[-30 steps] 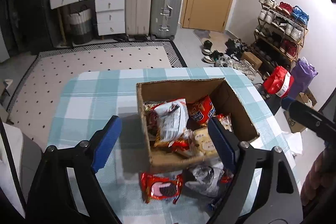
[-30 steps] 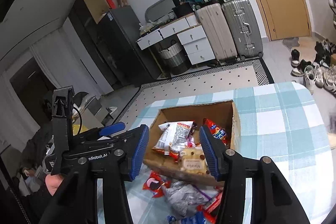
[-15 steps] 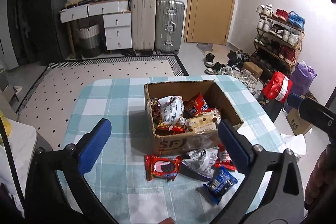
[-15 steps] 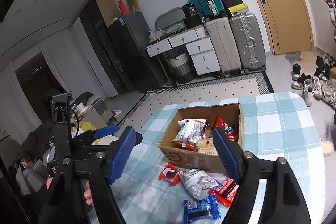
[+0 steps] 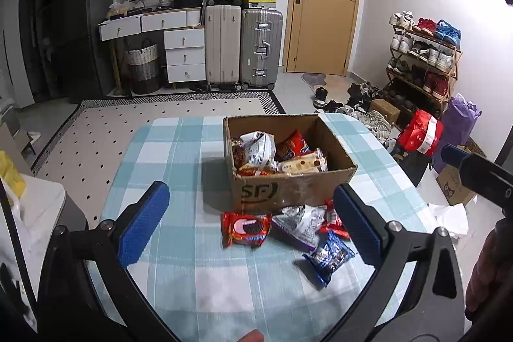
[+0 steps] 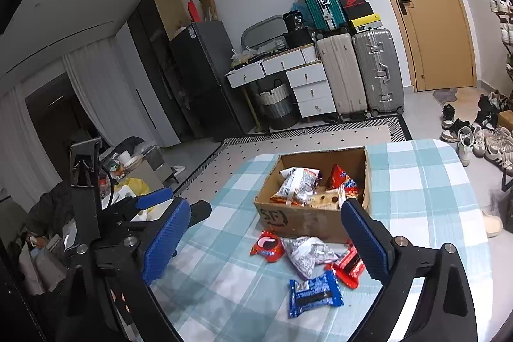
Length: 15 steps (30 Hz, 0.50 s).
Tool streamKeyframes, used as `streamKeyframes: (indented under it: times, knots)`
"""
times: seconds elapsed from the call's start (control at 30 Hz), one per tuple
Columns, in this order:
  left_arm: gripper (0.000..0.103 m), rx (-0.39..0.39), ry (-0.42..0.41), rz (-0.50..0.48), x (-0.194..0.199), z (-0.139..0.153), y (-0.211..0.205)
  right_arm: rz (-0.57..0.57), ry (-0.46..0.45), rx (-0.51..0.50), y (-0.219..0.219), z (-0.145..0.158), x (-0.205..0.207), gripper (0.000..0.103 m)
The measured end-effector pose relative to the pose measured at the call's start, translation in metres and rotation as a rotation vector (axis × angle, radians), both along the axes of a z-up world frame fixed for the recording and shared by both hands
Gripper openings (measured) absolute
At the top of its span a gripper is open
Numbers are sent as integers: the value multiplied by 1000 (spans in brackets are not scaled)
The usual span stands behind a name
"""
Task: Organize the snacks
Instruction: 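Pull both tools back from the box toward the remaining snacks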
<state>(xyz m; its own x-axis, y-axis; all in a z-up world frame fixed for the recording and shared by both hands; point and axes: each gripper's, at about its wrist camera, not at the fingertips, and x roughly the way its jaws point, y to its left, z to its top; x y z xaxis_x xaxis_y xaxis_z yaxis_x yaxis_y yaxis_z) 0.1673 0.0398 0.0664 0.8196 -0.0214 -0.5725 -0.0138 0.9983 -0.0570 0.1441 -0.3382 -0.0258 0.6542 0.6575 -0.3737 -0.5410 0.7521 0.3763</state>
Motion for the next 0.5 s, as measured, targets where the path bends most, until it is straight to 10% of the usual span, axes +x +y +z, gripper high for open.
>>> streamKeyframes:
  times: [0.5]
  knots:
    - [102,-13,20,26,-35,-34,-2,-54,4,-31,-11,-19,-32,102]
